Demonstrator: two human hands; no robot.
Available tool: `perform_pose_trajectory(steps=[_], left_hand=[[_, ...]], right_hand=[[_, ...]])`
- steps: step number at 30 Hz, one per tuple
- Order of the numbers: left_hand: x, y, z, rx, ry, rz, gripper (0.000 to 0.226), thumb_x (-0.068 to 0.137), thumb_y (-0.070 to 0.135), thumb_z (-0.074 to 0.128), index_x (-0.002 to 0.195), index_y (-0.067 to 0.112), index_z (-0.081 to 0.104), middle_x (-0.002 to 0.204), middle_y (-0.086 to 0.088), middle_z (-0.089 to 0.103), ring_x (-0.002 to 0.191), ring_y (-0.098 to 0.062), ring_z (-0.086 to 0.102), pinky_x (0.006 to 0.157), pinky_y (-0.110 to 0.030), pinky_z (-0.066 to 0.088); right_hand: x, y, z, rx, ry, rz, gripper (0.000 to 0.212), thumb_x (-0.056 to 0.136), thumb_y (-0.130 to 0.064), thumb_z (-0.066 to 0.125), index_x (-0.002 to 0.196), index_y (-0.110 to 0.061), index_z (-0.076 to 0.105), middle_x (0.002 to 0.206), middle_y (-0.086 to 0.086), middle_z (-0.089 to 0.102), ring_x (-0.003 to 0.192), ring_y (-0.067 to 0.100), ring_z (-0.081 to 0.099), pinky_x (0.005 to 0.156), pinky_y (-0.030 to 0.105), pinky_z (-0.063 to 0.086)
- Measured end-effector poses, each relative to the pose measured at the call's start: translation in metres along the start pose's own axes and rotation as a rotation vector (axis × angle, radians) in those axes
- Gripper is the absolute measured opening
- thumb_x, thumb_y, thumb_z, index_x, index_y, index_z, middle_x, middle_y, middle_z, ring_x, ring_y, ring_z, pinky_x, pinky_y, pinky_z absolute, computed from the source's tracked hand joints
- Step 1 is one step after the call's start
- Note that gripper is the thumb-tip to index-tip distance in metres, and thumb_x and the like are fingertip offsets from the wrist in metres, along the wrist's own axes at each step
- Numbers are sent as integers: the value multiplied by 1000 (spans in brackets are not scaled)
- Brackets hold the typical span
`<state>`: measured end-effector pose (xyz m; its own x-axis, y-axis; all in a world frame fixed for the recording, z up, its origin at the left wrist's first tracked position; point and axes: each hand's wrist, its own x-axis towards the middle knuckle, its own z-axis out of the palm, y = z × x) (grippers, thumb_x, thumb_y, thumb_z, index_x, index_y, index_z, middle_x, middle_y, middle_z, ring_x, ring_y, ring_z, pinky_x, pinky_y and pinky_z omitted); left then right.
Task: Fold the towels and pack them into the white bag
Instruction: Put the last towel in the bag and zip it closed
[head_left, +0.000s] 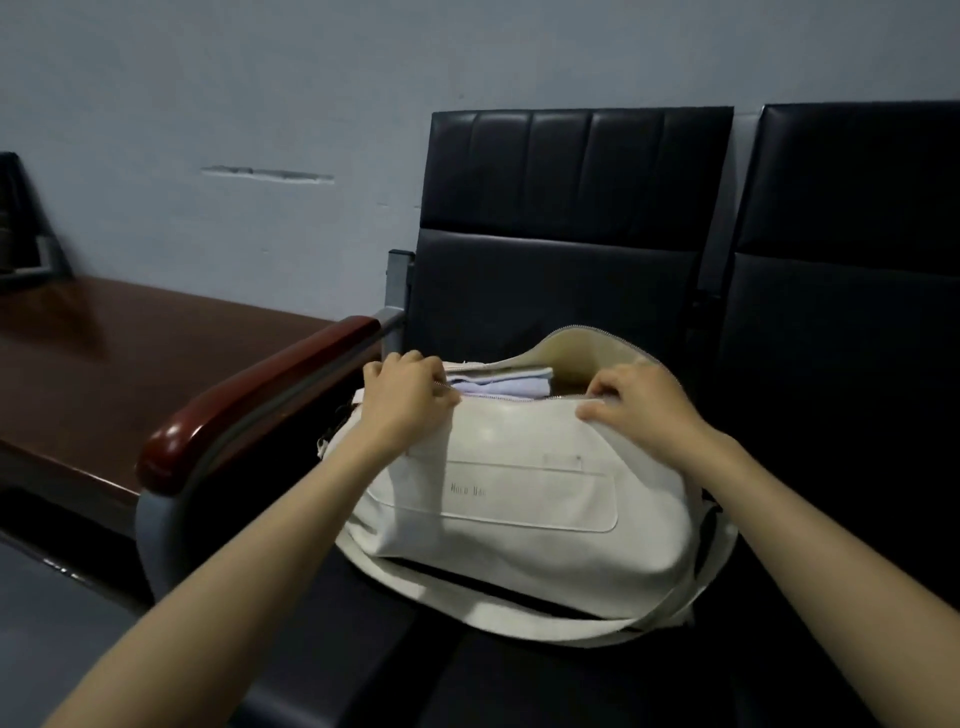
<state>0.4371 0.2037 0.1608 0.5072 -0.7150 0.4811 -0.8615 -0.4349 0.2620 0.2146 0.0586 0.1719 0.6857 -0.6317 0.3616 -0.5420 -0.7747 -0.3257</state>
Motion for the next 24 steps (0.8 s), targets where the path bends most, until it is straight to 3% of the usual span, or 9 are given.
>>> perform_pose_trajectory(steps=[3, 6, 11, 14, 17, 18, 20, 22, 24], left_hand=[[-11, 2, 7, 75, 99, 48, 17, 95, 33, 49, 99, 20, 58, 109, 2, 61, 106, -20, 48, 98, -35, 21], [-21, 1, 4, 0, 97, 91, 12, 95, 32, 48, 93, 21, 54, 104, 4, 63, 101, -17, 47, 96, -33, 15], [-24, -4, -7, -17, 9, 152, 38, 90, 62, 47, 99, 32, 67, 109, 14, 62, 114, -10, 42, 97, -34, 9], [-25, 5, -20, -24, -153, 173, 62, 66, 80, 46, 106, 36, 68, 113, 15, 61, 116, -11, 41, 98, -35, 11], [-22, 12, -35, -176, -307, 167, 41, 68, 66, 68, 95, 35, 72, 101, 10, 67, 107, -13, 47, 95, -35, 22], [-20, 12, -38, -232, -276, 179, 30, 72, 58, 71, 89, 34, 73, 94, 9, 68, 104, -13, 50, 92, -34, 23], [-15, 12, -40, -309, -63, 206, 19, 77, 48, 73, 84, 30, 73, 88, 9, 67, 99, -13, 53, 88, -33, 22], [-10, 15, -32, -296, 209, 202, 15, 82, 40, 72, 83, 24, 74, 87, 8, 64, 94, -12, 51, 84, -31, 19], [-7, 19, -15, -228, 297, 111, 17, 82, 39, 71, 82, 23, 73, 89, 7, 64, 96, -14, 49, 83, -29, 17]], right_hand=[[4, -10, -9, 36, 96, -100, 11, 84, -30, 70, 87, -19, 68, 91, -6, 59, 92, 13, 51, 81, 30, 44], [24, -28, -14, -51, 164, -219, 16, 93, -25, 60, 104, -17, 68, 110, -2, 59, 111, 15, 46, 94, 28, 36], [73, -56, -1, -428, -57, -265, 41, 96, -23, 51, 138, -22, 51, 138, 0, 50, 133, 20, 37, 106, 35, 29], [90, -66, 6, -558, -142, -187, 34, 97, -23, 49, 130, -23, 57, 124, 2, 60, 118, 23, 50, 96, 36, 36], [92, -71, 13, -552, -132, -100, 27, 98, -18, 45, 114, -21, 66, 104, 3, 65, 95, 23, 58, 74, 32, 35], [93, -70, 12, -488, -101, -70, 27, 99, -20, 44, 114, -21, 67, 105, 4, 66, 95, 25, 60, 72, 31, 36], [93, -73, -1, -290, -7, 7, 27, 100, -26, 45, 114, -21, 68, 111, 6, 67, 100, 27, 61, 73, 30, 38], [89, -80, -19, -196, 87, -3, 27, 101, -30, 46, 112, -21, 69, 113, 3, 68, 103, 26, 61, 78, 33, 41], [67, -87, -25, -182, 89, -62, 26, 100, -30, 46, 107, -22, 70, 108, 1, 69, 98, 24, 62, 80, 34, 44]])
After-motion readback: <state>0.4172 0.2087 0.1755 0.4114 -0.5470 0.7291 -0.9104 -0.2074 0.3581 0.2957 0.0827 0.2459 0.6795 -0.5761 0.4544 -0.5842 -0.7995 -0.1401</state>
